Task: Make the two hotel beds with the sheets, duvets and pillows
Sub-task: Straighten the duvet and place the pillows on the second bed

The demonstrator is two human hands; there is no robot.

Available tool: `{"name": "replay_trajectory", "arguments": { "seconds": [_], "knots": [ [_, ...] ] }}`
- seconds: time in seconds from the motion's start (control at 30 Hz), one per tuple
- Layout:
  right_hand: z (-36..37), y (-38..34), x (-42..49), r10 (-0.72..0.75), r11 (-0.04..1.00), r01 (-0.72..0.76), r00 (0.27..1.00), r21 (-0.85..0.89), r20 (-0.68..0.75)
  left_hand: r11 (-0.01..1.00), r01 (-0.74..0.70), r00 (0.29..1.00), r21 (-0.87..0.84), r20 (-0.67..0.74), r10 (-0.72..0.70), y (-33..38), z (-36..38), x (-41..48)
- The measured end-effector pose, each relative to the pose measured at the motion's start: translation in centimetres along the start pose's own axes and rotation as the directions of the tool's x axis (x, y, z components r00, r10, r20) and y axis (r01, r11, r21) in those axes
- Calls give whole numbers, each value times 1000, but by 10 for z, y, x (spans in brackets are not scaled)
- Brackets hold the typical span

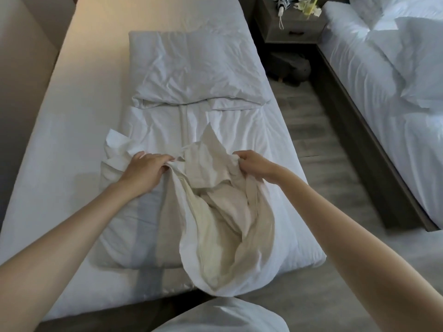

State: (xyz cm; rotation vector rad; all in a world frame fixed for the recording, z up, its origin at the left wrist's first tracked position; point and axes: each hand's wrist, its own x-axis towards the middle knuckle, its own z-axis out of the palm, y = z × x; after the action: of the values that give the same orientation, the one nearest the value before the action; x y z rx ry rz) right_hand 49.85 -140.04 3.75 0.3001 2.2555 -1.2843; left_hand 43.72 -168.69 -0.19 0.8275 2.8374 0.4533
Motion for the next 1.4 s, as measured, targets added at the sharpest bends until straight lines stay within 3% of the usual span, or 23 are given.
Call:
{"name": "replay_trajectory", "arguments": {
  "seconds": [0.07,0.17,0.27,0.33,0.4,0.53,0.6,0.7,0.83,1.1,1.27,1.4],
  "knots": [
    [7,-12,-10,33,999,-34,992,5,122,998,-6,997,56,73,2,5,3,1],
    [16,-17,-13,111,994,-110,986,-12,124,999,-39,994,35,106,35,11,8,-2],
    [45,-24,-11,114,989,-112,993,-95,12,994,-107,994,-33,25,108,11,7,-6],
    [79,-31,-11,85,925,-106,994,-364,-73,991,-122,993,-61,-3,122,13,2,-11],
    [120,-34,-14,81,782,-163,984,-601,-161,991,-104,995,-82,-4,104,15,-2,-14],
    [173,-24,-18,-5,644,-317,909,-696,-418,993,-97,995,-71,-34,95,19,-7,-23],
    [173,-13,-21,-96,654,-278,892,-704,-442,993,-110,992,-32,-64,107,19,-9,-31],
    [153,-9,-26,-191,666,-147,915,-732,-357,991,-132,989,22,-59,133,16,-10,-40],
    [119,-29,-24,-175,677,-17,967,-736,-183,978,-171,977,118,-107,183,16,-19,-36],
    [38,-97,47,-283,591,142,958,-794,-39,962,-31,950,272,-292,113,-4,-66,48],
    [-13,-143,124,-387,484,235,922,-843,35,970,151,914,191,-401,-64,-29,-90,120],
    [-29,-144,191,-371,392,227,926,-892,73,970,240,865,31,-462,-199,-45,-67,160]
  ]
}}
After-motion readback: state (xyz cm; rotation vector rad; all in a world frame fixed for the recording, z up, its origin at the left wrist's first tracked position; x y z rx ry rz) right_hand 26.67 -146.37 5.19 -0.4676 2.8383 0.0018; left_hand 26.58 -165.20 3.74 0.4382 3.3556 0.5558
